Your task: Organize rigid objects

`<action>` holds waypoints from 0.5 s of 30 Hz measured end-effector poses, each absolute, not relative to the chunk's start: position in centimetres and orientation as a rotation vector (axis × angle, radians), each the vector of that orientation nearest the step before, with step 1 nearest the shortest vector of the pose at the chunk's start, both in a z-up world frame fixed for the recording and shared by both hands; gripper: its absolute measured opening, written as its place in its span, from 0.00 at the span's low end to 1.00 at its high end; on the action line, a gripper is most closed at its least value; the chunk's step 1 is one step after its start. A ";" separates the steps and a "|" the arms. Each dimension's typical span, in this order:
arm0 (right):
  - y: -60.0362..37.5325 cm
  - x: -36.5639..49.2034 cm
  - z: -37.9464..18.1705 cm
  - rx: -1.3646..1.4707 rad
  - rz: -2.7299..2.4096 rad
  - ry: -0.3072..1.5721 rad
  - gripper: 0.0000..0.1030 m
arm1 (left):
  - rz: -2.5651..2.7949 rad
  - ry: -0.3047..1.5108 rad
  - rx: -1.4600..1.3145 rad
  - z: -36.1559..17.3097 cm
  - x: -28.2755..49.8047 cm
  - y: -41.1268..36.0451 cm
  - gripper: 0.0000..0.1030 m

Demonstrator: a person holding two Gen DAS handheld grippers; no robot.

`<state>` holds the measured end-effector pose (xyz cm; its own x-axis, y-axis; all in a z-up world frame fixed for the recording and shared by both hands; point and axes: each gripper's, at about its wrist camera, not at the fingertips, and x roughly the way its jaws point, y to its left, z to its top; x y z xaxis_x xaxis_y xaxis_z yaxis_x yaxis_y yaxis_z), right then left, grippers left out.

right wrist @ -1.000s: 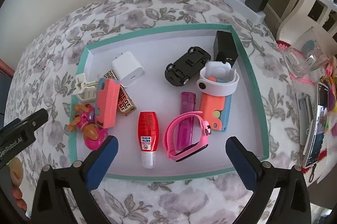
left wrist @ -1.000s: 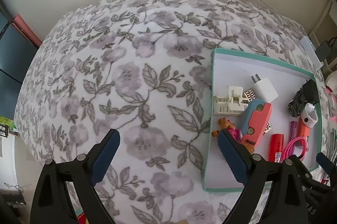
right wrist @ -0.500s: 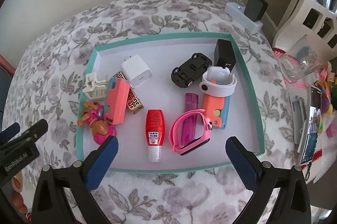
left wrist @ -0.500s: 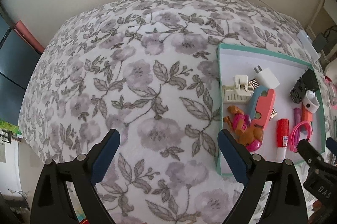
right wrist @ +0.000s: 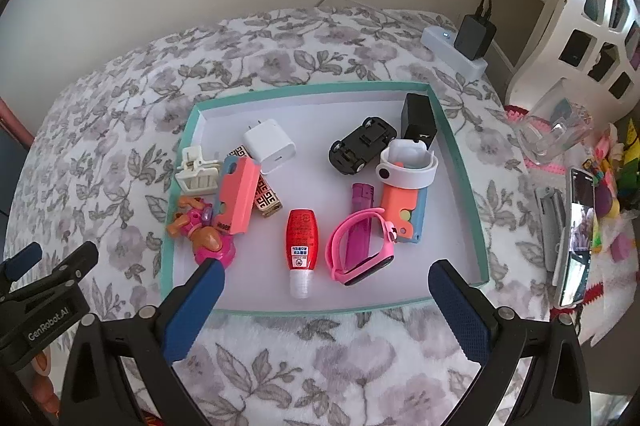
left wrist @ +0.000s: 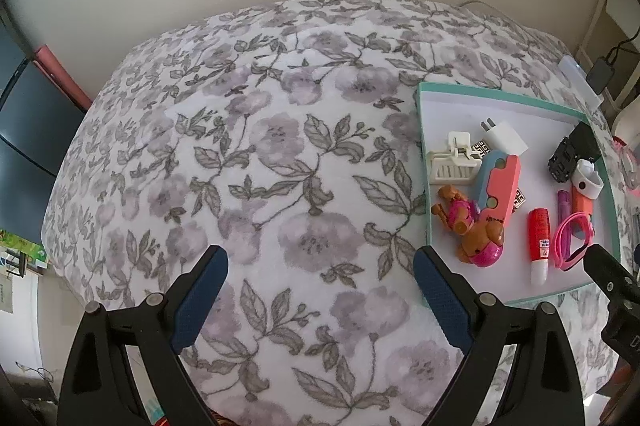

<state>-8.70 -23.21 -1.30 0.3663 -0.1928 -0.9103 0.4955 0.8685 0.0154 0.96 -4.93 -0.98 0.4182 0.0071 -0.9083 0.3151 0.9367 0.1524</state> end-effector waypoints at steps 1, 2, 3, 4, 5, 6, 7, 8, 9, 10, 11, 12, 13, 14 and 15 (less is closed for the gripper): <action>-23.1 -8.7 -1.2 0.308 -0.451 1.112 1.00 | -0.198 1.126 0.320 -1.0 0.9 -4.8 0.91; -23.0 -8.8 -1.1 0.306 -0.452 1.109 1.00 | -0.198 1.126 0.318 -1.0 0.9 -4.7 0.91; -23.0 -8.9 -1.1 0.306 -0.452 1.107 1.00 | -0.198 1.126 0.316 -0.9 0.8 -4.6 0.91; -22.9 -9.0 -1.0 0.305 -0.451 1.105 1.00 | -0.199 1.125 0.314 -0.9 0.8 -4.6 0.91; -22.9 -9.1 -0.9 0.305 -0.451 1.104 1.00 | -0.199 1.123 0.311 -0.9 0.7 -4.5 0.91; -22.8 -9.1 -0.9 0.306 -0.451 1.102 1.00 | -0.198 1.121 0.310 -0.8 0.7 -4.5 0.91; -22.7 -9.2 -0.9 0.306 -0.450 1.102 1.00 | -0.198 1.120 0.309 -0.8 0.6 -4.4 0.91; -22.7 -9.2 -0.8 0.305 -0.450 1.101 1.00 | -0.198 1.119 0.309 -0.8 0.6 -4.4 0.91; -22.6 -9.3 -0.8 0.304 -0.448 1.100 1.00 | -0.198 1.118 0.308 -0.8 0.5 -4.4 0.91; -22.6 -9.3 -0.8 0.304 -0.448 1.099 1.00 | -0.197 1.118 0.307 -0.8 0.5 -4.4 0.91; -22.6 -9.3 -0.8 0.303 -0.447 1.099 1.00 | -0.197 1.118 0.307 -0.8 0.5 -4.4 0.91; -22.6 -9.3 -0.7 0.302 -0.447 1.099 1.00 | -0.197 1.117 0.306 -0.8 0.5 -4.3 0.91; -22.6 -9.3 -0.7 0.303 -0.446 1.100 1.00 | -0.197 1.117 0.306 -0.8 0.5 -4.3 0.91; -22.6 -9.3 -0.7 0.303 -0.447 1.099 1.00 | -0.196 1.116 0.305 -0.7 0.5 -4.3 0.91; -22.6 -9.3 -0.7 0.303 -0.447 1.099 1.00 | -0.195 1.115 0.303 -0.7 0.5 -4.3 0.91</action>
